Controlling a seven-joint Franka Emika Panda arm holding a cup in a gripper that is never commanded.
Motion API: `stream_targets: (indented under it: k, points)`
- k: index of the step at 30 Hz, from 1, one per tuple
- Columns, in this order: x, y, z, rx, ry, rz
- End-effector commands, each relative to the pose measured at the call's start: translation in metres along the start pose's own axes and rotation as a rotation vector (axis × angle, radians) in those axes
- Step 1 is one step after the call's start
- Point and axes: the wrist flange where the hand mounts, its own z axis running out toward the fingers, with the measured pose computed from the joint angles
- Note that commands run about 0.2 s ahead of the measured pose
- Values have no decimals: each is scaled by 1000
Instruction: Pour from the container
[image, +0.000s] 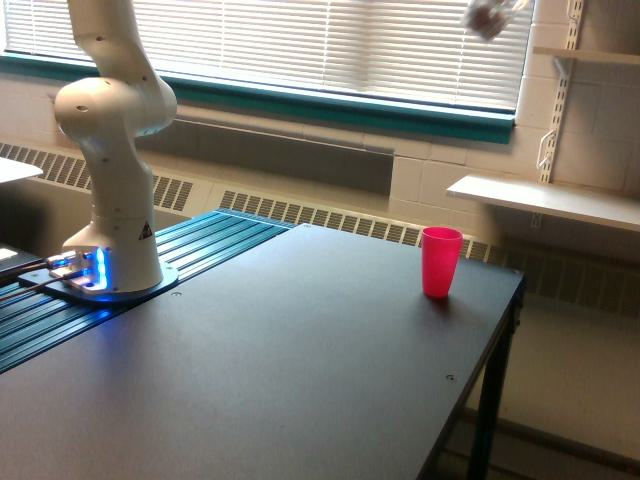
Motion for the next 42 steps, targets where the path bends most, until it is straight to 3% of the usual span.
stream_targets:
  k: [1,3,8,14,19,29,42]
  points:
    - [-16,42,0,-131,-81,51]
    - [-18,51,0,-148,-100,61]
    - [-23,65,-5,-146,-88,60]
    - [-31,79,-4,-175,-90,72]
    - [-43,87,2,-194,-124,109]
    - [-77,98,22,-270,-192,129]
    - [-136,97,54,-305,-288,73]
